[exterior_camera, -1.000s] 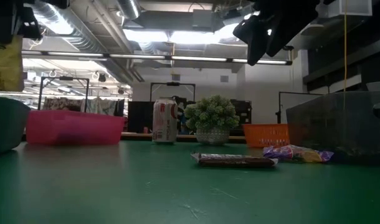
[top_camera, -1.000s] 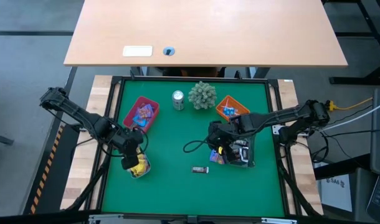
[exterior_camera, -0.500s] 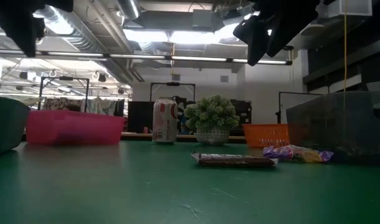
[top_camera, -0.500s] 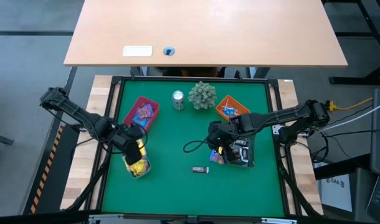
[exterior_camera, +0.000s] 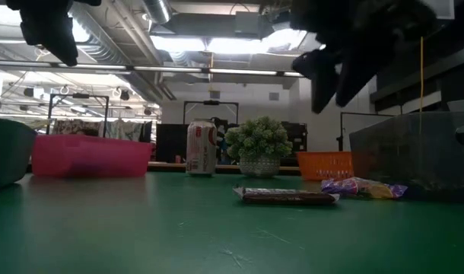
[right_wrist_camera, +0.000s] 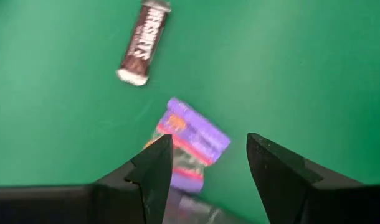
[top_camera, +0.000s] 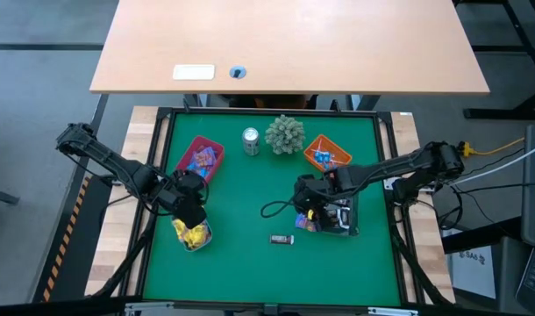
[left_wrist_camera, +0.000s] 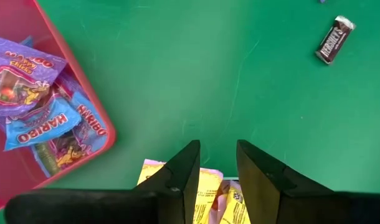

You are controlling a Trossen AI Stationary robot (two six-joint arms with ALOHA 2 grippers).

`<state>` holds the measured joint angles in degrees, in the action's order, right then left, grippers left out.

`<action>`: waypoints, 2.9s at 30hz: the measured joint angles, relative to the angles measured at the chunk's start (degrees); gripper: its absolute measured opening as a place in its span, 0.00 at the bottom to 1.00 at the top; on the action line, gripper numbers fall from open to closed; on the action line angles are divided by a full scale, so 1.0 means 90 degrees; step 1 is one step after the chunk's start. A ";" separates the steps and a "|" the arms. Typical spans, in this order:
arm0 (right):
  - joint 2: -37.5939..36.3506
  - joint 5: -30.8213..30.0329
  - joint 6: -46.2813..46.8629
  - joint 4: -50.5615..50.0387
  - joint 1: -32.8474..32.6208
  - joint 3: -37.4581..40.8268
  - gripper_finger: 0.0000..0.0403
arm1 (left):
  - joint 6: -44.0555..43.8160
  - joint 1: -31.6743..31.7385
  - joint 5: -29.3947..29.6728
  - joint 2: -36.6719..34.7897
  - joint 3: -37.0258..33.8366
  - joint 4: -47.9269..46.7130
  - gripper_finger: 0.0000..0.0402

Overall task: Sort candy
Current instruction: Put the purple gummy into the red transparent bin

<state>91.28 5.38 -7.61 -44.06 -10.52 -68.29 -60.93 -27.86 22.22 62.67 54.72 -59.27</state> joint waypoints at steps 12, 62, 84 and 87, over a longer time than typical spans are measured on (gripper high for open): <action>0.0063 -0.0202 0.0004 0.2323 0.0007 0.0884 0.51 | 0.0005 0.0004 0.0005 0.0000 0.0000 -0.0002 0.23; 0.2514 0.0670 -0.1045 -0.0825 0.0333 -0.1586 0.51 | 0.0345 0.0124 0.0024 0.0002 0.0000 0.0262 0.23; 0.2512 -0.0152 -0.1210 -0.0388 -0.0413 -0.1071 0.51 | 0.0342 0.0124 0.0027 0.0002 0.0000 0.0262 0.23; 0.2512 -0.0152 -0.1208 -0.0381 -0.0413 -0.1068 0.50 | 0.0342 0.0124 0.0027 0.0002 0.0000 0.0262 0.23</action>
<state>113.89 4.01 -18.48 -47.49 -14.24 -77.91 -57.84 -26.74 22.46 62.70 54.72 -56.90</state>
